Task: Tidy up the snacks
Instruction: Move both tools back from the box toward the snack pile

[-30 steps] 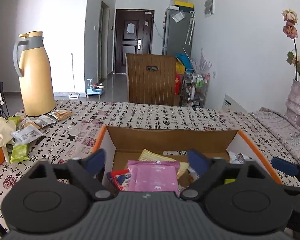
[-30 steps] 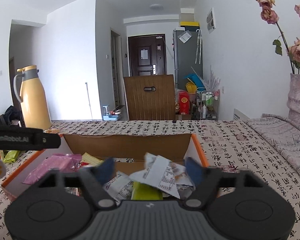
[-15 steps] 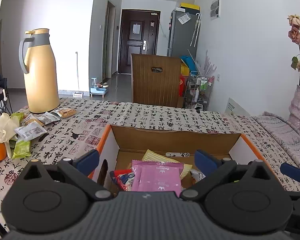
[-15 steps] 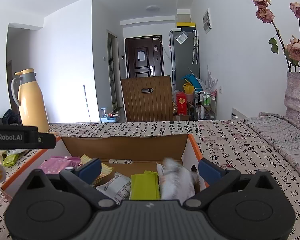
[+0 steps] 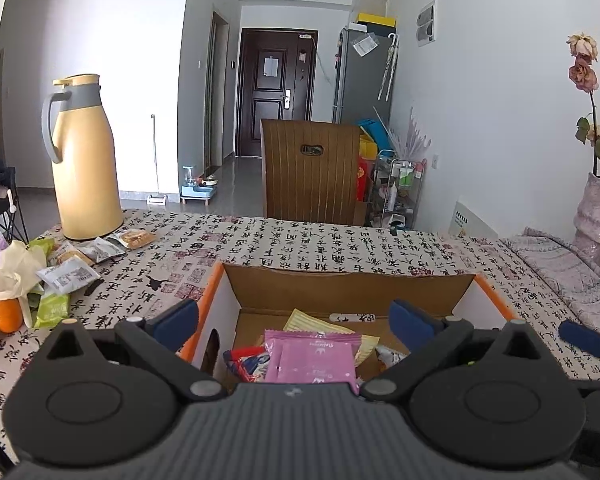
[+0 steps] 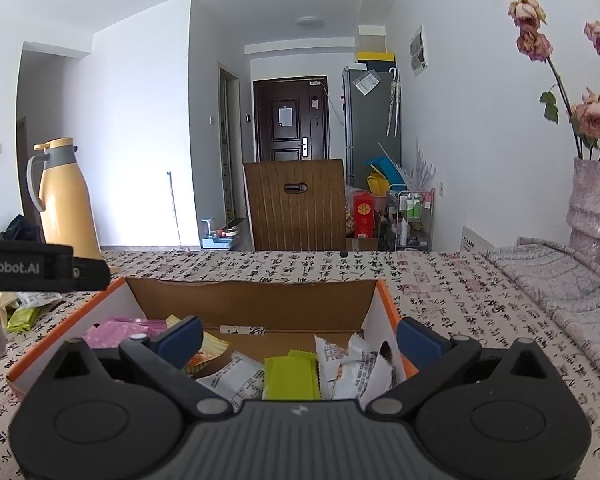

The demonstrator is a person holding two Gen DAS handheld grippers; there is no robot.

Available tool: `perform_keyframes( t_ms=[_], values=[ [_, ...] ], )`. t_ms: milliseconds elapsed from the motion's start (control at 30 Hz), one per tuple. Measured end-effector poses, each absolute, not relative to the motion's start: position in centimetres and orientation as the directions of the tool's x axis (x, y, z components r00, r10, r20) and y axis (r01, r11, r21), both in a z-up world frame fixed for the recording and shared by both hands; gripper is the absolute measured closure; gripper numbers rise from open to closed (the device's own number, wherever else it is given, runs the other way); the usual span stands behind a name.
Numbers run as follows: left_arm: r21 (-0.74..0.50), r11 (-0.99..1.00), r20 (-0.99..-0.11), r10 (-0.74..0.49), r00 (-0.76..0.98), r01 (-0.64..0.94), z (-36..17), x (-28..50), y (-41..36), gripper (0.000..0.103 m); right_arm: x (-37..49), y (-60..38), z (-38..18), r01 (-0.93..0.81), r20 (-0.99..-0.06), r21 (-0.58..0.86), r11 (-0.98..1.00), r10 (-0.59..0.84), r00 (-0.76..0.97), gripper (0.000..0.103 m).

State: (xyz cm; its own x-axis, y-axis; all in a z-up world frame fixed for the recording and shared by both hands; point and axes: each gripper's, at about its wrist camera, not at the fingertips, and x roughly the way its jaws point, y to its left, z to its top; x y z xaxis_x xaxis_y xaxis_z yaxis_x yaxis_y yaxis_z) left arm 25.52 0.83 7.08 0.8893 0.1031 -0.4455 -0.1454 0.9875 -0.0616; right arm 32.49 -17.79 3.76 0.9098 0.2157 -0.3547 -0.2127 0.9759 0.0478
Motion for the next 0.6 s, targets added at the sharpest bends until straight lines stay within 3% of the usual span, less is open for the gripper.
perform_keyframes(
  t_ms=[600],
  values=[
    [-0.061, 0.987, -0.422, 0.109, 0.9, -0.148, 8.9, 19.0, 1.9, 0.0, 26.3, -17.6, 6.4, -0.213, -0.332, 0.021, 0.977, 0.208, 0.92, 0.0]
  ],
)
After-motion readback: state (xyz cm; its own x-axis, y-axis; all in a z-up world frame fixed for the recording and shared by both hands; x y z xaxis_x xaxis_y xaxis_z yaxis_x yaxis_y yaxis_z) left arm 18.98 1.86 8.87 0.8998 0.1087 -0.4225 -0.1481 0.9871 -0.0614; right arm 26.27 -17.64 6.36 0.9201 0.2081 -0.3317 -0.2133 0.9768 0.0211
